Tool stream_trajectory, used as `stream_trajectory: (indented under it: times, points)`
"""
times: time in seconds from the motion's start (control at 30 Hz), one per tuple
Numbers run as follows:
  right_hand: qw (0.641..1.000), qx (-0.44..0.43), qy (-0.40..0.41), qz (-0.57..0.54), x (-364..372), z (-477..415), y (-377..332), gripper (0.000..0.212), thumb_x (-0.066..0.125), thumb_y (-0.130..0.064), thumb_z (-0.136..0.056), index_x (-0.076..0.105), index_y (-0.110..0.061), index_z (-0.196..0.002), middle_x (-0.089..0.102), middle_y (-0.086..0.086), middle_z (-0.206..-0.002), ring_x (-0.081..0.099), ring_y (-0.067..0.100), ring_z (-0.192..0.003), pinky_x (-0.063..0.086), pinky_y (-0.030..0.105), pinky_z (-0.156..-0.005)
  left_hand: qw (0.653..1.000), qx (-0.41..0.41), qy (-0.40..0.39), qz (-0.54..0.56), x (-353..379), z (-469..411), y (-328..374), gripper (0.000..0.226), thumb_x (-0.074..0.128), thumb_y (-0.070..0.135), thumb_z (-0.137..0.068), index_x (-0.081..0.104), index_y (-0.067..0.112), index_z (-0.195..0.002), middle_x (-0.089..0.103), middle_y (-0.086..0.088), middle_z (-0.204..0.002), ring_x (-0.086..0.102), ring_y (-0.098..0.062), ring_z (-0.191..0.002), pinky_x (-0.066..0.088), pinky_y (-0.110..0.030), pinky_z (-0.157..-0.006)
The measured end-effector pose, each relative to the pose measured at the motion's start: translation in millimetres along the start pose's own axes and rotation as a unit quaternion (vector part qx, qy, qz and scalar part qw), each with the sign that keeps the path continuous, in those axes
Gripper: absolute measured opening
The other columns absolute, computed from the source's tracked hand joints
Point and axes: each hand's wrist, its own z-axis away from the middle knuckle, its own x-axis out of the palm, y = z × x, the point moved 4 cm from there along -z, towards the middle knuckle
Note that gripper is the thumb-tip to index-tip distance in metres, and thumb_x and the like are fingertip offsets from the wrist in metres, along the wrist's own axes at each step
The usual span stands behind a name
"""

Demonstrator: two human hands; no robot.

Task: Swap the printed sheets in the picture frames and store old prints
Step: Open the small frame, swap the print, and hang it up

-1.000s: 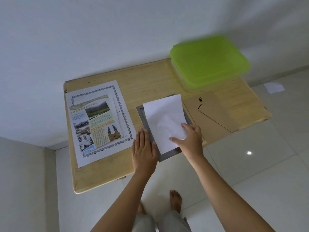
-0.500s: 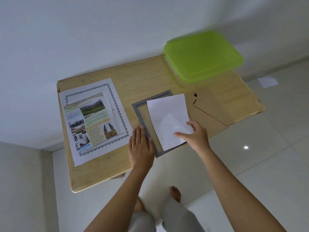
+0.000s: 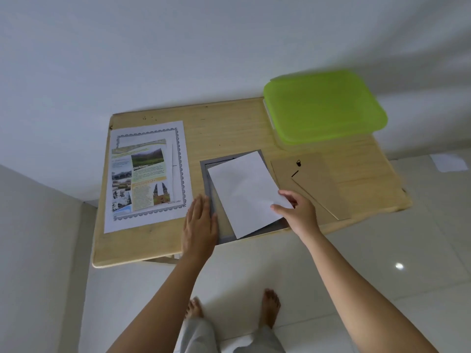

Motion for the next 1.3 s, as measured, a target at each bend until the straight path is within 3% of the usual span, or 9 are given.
stream_trajectory:
  times: [0.2, 0.4, 0.53, 0.7, 0.83, 0.9, 1.03, 1.17, 1.3]
  points:
    - [0.996, -0.035, 0.075, -0.015, -67.2, -19.9, 14.5, 0.032, 0.069, -0.009, -0.078, 0.065, -0.013, -0.110, 0.065, -0.003, -0.106, 0.059, 0.012, -0.100, 0.047, 0.027, -0.085, 0.991, -0.112, 0.063, 0.046, 6.5, 8.1, 11.2, 0.045, 0.040, 0.022, -0.097, 0.037, 0.012, -0.141, 0.033, -0.009, -0.148, 0.028, -0.026, -0.137, 0.027, -0.042, -0.110]
    - [0.977, -0.001, 0.206, 0.046, -157.6, -52.2, 49.7, 0.032, 0.065, -0.011, -0.079, 0.063, -0.009, -0.111, 0.063, 0.011, -0.112, 0.058, 0.026, -0.105, 0.048, 0.040, -0.092, 0.967, -0.188, 0.121, 0.125, 15.7, 7.7, 24.4, 0.045, 0.038, 0.012, -0.096, 0.038, 0.015, -0.140, 0.031, -0.002, -0.149, 0.025, -0.021, -0.137, 0.022, -0.037, -0.111]
    - [0.969, 0.029, 0.240, 0.055, -189.1, -63.7, 70.3, 0.031, 0.064, -0.009, -0.079, 0.062, -0.004, -0.110, 0.061, 0.017, -0.113, 0.057, 0.032, -0.107, 0.047, 0.037, -0.090, 0.955, -0.214, 0.139, 0.152, 19.0, 7.6, 28.0, 0.045, 0.037, 0.012, -0.096, 0.037, 0.015, -0.141, 0.030, 0.000, -0.151, 0.023, -0.018, -0.139, 0.020, -0.036, -0.114]
    - [0.967, 0.016, 0.238, 0.087, -193.2, -58.5, 74.1, 0.035, 0.063, -0.006, -0.080, 0.060, 0.000, -0.114, 0.047, 0.017, -0.125, 0.051, 0.029, -0.112, 0.037, 0.025, -0.088, 0.946, -0.232, 0.151, 0.170, 20.7, 6.0, 31.8, 0.045, 0.035, 0.010, -0.096, 0.038, 0.013, -0.141, 0.030, 0.000, -0.150, 0.023, -0.018, -0.139, 0.019, -0.037, -0.115]
    - [0.964, -0.069, 0.211, 0.149, -177.5, -52.1, 62.9, 0.034, 0.062, -0.009, -0.082, 0.058, -0.003, -0.116, 0.049, 0.013, -0.123, 0.046, 0.028, -0.117, 0.037, 0.027, -0.091, 0.942, -0.236, 0.156, 0.180, 21.6, 5.4, 32.9, 0.045, 0.035, 0.010, -0.096, 0.038, 0.013, -0.141, 0.030, 0.000, -0.150, 0.023, -0.018, -0.139, 0.018, -0.037, -0.116]
    - [0.962, -0.140, 0.147, 0.182, -159.1, -51.6, 52.9, 0.033, 0.062, -0.011, -0.084, 0.058, -0.006, -0.117, 0.054, 0.011, -0.121, 0.047, 0.025, -0.118, 0.035, 0.024, -0.094, 0.942, -0.235, 0.158, 0.179, 21.9, 5.4, 32.2, 0.045, 0.035, 0.010, -0.096, 0.038, 0.013, -0.141, 0.030, 0.000, -0.150, 0.023, -0.018, -0.139, 0.019, -0.039, -0.116]
    - [0.930, -0.214, -0.008, 0.298, -121.9, -54.7, 53.9, 0.044, 0.057, -0.029, -0.090, 0.051, -0.012, -0.129, 0.048, 0.005, -0.135, 0.038, 0.021, -0.129, 0.036, 0.036, -0.103, 0.944, -0.229, 0.159, 0.178, 23.3, 6.0, 29.7, 0.044, 0.035, 0.011, -0.096, 0.039, 0.014, -0.140, 0.030, 0.000, -0.150, 0.024, -0.018, -0.139, 0.021, -0.041, -0.115]
    - [0.932, -0.156, 0.054, 0.323, -132.8, -62.0, 63.4, 0.049, 0.051, -0.035, -0.092, 0.045, -0.011, -0.135, 0.039, 0.008, -0.145, 0.032, 0.023, -0.135, 0.031, 0.039, -0.107, 0.943, -0.230, 0.162, 0.177, 23.7, 6.3, 28.2, 0.044, 0.034, 0.011, -0.097, 0.039, 0.014, -0.140, 0.030, 0.001, -0.150, 0.023, -0.018, -0.139, 0.021, -0.042, -0.115]
    - [0.926, -0.109, 0.121, 0.339, -160.6, -71.7, 71.4, 0.047, 0.049, -0.031, -0.093, 0.045, -0.008, -0.134, 0.038, 0.013, -0.144, 0.035, 0.031, -0.132, 0.036, 0.046, -0.103, 0.943, -0.225, 0.165, 0.181, 24.5, 6.4, 28.7, 0.044, 0.034, 0.010, -0.097, 0.039, 0.015, -0.140, 0.030, 0.001, -0.150, 0.023, -0.018, -0.139, 0.020, -0.041, -0.115]
